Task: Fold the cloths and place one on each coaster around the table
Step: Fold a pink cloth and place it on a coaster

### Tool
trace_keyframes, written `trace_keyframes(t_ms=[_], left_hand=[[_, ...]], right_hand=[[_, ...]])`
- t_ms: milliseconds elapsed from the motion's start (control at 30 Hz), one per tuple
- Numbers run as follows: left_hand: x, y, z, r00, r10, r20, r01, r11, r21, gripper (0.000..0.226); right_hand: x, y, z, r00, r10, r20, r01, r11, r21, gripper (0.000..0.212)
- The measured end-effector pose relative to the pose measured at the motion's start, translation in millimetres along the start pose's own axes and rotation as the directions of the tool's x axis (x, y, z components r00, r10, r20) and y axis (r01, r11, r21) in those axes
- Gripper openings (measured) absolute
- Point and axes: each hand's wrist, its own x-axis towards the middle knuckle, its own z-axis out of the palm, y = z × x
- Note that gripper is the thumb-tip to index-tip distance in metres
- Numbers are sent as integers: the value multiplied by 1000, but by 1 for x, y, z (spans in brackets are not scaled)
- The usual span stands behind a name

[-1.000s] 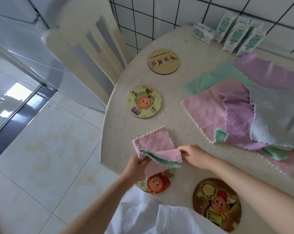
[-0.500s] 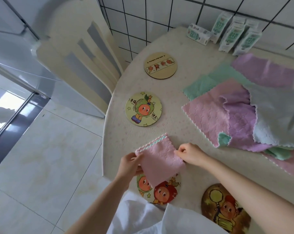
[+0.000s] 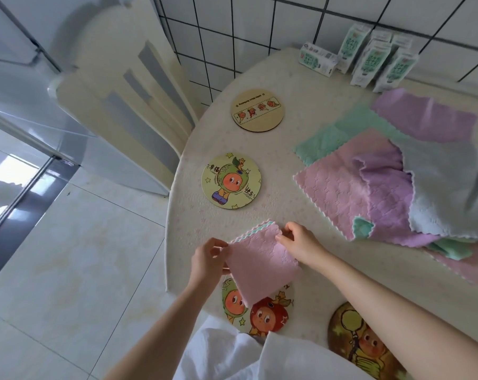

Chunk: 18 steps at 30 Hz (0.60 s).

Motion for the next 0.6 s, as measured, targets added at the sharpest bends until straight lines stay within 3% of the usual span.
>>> trace_keyframes(t_ms=[233, 367, 500, 600], left_hand=[[10, -3, 3, 999, 11, -51, -6, 996, 87, 4], [9, -8, 1, 981, 177, -75, -140, 926, 349, 8], [8, -15, -4, 930, 359, -79, -228, 733, 640, 16], [-1, -22, 2, 741, 654, 150, -496, 383, 779, 28]], right_hand=[[9, -1, 5, 998, 17, -54, -23, 993, -111, 26], [12, -6, 10, 990, 71, -119, -93, 976, -195, 29], [10, -13, 14, 976, 80, -201, -139, 943, -302, 30], [-3, -12, 14, 938, -226, -265, 47, 836, -547, 26]])
